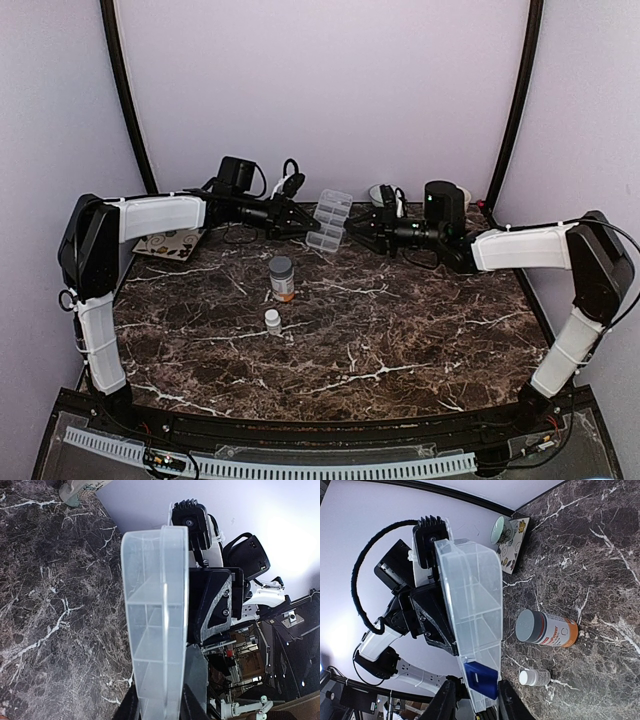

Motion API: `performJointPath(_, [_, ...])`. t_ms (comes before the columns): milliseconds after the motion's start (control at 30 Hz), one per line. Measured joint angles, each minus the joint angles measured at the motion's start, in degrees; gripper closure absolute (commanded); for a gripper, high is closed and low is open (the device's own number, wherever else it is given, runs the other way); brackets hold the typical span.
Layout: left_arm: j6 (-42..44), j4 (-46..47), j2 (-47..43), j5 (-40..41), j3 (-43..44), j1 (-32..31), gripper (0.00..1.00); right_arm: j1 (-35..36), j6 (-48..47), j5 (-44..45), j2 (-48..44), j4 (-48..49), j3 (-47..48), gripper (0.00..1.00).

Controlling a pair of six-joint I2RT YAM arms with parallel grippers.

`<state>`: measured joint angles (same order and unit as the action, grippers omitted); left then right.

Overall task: Sort the pills into containers
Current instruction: Open the lid of the pill container.

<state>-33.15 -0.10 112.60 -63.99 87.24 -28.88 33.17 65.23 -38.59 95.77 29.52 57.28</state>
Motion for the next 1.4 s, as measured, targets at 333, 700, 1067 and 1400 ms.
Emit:
performJointPath(333, [0.61, -0.42, 0.26, 0.24, 0.0, 0.0, 0.99, -0.26, -0.44, 0.0, -0.98, 0.0, -0.2, 0.79])
performJointPath(700, [1.01, -0.96, 0.76, 0.61, 0.0, 0.0, 1.0, -0.28, -2.01, 0.04, -1.16, -1.77, 0.17, 0.81])
performJointPath(1067, [1.01, -0.96, 0.76, 0.59, 0.02, 0.0, 0.99, -0.28, -4.92, 1.05, -1.11, -6.82, 1.57, 0.84])
performJointPath(1400, [1.07, -0.98, 0.76, 0.5, 0.02, 0.0, 0.99, -0.31, -5.99, 1.16, 0.31, -8.31, 3.5, 0.98])
